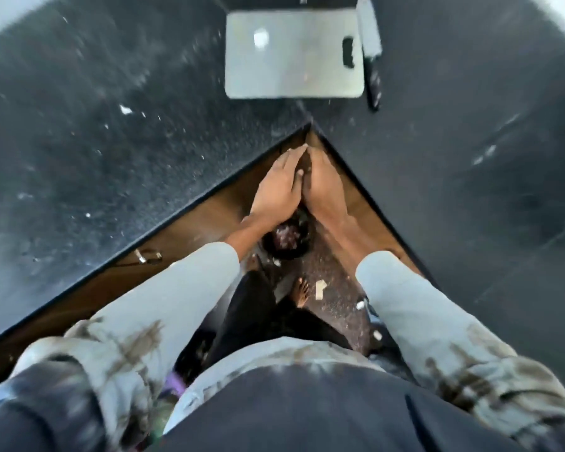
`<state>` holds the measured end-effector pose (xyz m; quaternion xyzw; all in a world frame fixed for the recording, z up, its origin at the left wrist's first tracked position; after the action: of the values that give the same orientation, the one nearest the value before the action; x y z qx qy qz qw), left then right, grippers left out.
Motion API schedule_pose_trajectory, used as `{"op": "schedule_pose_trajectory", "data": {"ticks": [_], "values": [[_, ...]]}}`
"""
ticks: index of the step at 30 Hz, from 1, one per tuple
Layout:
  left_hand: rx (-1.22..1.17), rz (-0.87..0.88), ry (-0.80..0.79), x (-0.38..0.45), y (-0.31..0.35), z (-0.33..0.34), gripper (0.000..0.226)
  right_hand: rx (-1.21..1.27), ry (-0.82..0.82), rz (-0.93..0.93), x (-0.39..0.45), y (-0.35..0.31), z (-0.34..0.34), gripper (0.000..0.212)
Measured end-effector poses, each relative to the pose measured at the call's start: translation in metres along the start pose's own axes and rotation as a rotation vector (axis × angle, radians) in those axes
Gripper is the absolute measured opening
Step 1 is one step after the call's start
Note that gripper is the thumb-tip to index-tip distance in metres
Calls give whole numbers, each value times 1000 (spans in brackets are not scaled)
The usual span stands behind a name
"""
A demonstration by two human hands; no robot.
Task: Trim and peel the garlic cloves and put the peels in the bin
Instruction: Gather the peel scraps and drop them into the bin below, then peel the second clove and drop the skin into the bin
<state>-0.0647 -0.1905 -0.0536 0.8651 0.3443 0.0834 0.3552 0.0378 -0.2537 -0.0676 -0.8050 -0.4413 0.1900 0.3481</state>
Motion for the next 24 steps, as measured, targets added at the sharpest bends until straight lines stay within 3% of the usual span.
{"op": "schedule_pose_trajectory", "data": {"ticks": [4, 9, 19, 24], "values": [[140, 136, 151, 26, 34, -76, 51, -89, 40, -139, 41, -64, -58, 50], [219, 161, 227, 75, 37, -136, 53, -189, 64, -201, 99, -105, -93, 55], [196, -62, 198, 151, -13, -166, 57, -251, -22, -83, 180, -105, -61, 45], [124, -146, 85, 180, -51, -162, 61, -235, -36, 3, 204, -93, -34, 39]]}}
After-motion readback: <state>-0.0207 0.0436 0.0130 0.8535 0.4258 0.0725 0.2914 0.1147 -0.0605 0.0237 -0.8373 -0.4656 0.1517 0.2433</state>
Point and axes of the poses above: each hand's wrist, its own x-axis towards the middle knuckle, its own z-axis out of the palm, y = z × x, the point moved 6 cm from there along x, towards the middle knuckle, and after that the axes turned 4 degrees about x, right-handed, at the moved point
